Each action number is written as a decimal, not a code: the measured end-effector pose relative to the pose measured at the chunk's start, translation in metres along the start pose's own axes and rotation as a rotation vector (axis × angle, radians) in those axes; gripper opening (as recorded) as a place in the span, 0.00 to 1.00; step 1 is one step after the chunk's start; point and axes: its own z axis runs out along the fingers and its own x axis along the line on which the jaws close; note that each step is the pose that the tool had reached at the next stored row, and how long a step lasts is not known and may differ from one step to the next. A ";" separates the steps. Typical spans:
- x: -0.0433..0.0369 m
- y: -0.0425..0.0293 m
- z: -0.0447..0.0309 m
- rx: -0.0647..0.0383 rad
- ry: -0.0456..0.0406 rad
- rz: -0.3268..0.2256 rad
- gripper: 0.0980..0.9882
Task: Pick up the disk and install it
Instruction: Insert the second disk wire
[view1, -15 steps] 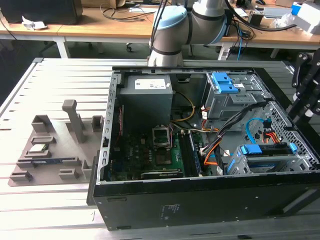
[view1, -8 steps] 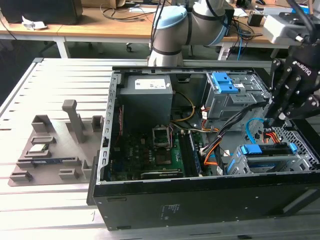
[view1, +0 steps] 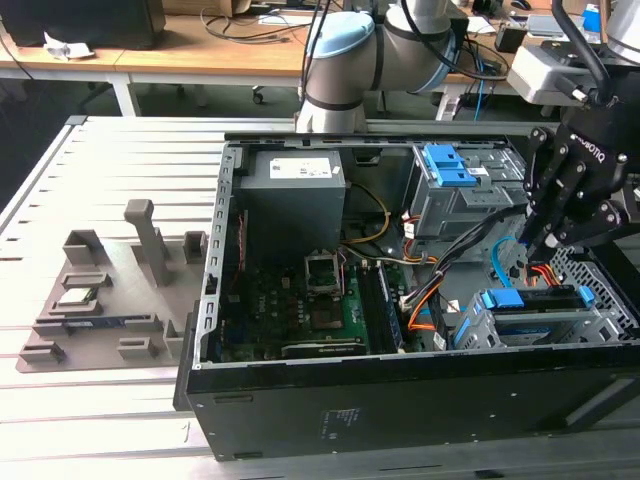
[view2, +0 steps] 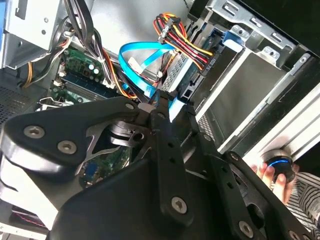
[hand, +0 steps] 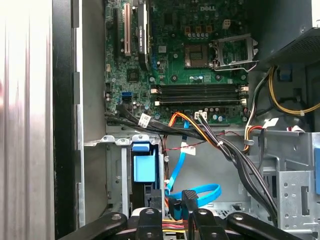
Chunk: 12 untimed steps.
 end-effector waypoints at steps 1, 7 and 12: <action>0.0000 0.0000 0.0000 0.000 0.0000 0.000 0.23; 0.0059 -0.0001 0.0009 0.000 0.0090 0.000 0.07; 0.0149 -0.0033 0.0150 0.002 0.0136 -0.044 0.07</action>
